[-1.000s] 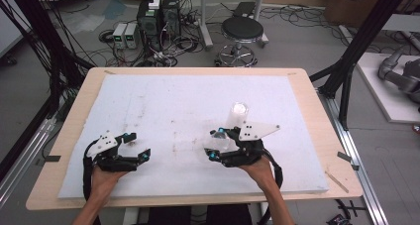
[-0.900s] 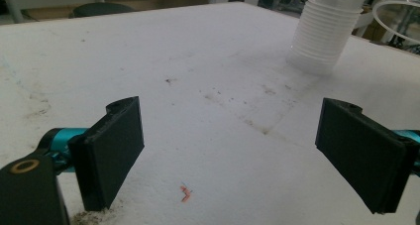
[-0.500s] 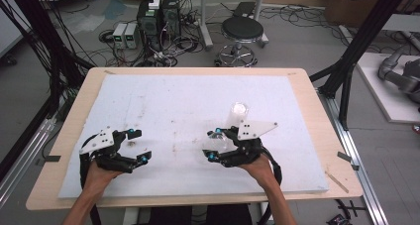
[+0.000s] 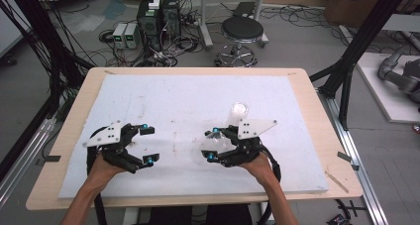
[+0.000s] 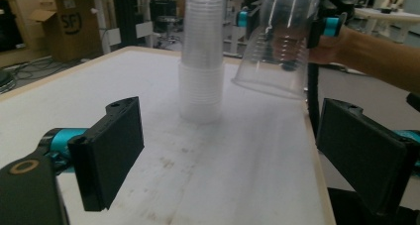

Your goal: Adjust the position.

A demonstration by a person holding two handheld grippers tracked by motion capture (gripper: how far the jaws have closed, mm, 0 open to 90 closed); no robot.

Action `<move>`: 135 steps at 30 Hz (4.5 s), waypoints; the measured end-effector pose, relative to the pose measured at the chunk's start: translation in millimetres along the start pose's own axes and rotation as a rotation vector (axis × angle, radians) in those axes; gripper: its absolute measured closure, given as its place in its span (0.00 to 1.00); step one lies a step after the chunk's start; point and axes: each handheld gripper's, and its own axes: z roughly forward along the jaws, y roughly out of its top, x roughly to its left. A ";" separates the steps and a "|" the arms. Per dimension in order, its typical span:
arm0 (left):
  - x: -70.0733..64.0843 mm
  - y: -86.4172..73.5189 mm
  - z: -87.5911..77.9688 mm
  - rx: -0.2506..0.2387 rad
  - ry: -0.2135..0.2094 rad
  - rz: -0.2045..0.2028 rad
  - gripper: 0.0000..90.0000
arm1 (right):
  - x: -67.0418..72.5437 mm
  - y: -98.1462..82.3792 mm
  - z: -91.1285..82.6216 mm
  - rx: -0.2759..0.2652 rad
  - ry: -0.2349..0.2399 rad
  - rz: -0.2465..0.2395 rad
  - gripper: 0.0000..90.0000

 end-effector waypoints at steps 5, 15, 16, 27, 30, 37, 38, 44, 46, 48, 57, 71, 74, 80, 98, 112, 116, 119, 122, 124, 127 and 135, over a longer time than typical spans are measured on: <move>-8.0 6.3 25.8 -0.008 -0.066 0.024 0.12 | -1.3 0.0 1.5 -0.022 0.016 0.012 0.46; -19.8 11.6 70.0 -0.031 -0.151 0.046 0.12 | 1.1 0.2 3.3 -0.051 0.049 0.016 0.46; -20.6 11.8 72.8 -0.037 -0.155 0.045 0.12 | 1.4 0.2 3.9 -0.054 0.054 0.020 0.46; -24.2 10.9 89.4 -0.048 -0.191 0.054 0.13 | 3.7 1.0 9.0 -0.075 0.090 0.016 0.46; -24.4 10.4 89.5 -0.062 -0.202 0.053 0.15 | 4.3 1.1 9.4 -0.090 0.104 0.024 0.46; -23.7 8.1 88.5 -0.084 -0.231 0.057 0.21 | 5.1 1.2 9.7 -0.102 0.129 0.029 0.46; -24.0 8.2 88.3 -0.088 -0.237 0.059 0.22 | 5.1 1.2 10.0 -0.103 0.127 0.024 0.46; -24.3 7.1 87.2 -0.083 -0.254 0.073 0.28 | 5.5 0.9 11.2 -0.103 0.147 0.024 0.46; -24.0 6.1 87.1 -0.086 -0.254 0.072 0.30 | 5.5 0.7 11.4 -0.107 0.150 0.022 0.46; -23.8 5.8 87.2 -0.085 -0.255 0.071 0.30 | 5.4 0.3 11.9 -0.109 0.152 0.025 0.47; -23.3 5.6 87.5 -0.083 -0.266 0.067 0.34 | 4.4 -0.7 12.0 -0.116 0.157 0.033 0.47; -23.3 5.6 87.0 -0.066 -0.263 0.051 0.40 | 4.4 -1.1 12.3 -0.110 0.153 0.033 0.48; -23.7 5.6 87.2 -0.065 -0.264 0.048 0.41 | 4.8 -0.9 12.2 -0.109 0.152 0.029 0.47; -23.6 5.3 87.6 -0.054 -0.262 0.041 0.41 | 8.0 -0.1 14.5 -0.098 0.116 0.025 0.18; -22.9 22.2 56.4 0.287 -0.170 0.071 0.40 | 16.2 -0.4 13.3 0.122 0.050 -0.033 0.15; -33.3 54.9 71.6 0.730 -0.154 0.189 0.40 | 24.3 13.8 31.4 0.548 0.008 -0.130 0.15; -34.9 56.9 78.0 0.794 -0.167 0.192 0.40 | 24.2 18.2 34.9 0.655 0.002 -0.130 0.15; -35.2 56.8 82.4 0.827 -0.167 0.195 0.40 | 23.9 19.5 38.8 0.739 -0.003 -0.142 0.15; -34.8 57.8 85.6 0.841 -0.182 0.189 0.41 | 24.7 21.1 41.3 0.757 0.007 -0.145 0.15; -33.9 59.0 86.7 0.848 -0.192 0.184 0.41 | 24.4 22.3 42.3 0.751 0.013 -0.143 0.15; -33.5 60.2 87.9 0.846 -0.198 0.176 0.41 | 24.0 24.3 43.6 0.742 0.019 -0.146 0.15; -33.5 60.6 93.6 0.849 -0.206 0.170 0.41 | 23.1 24.2 48.2 0.740 0.031 -0.145 0.17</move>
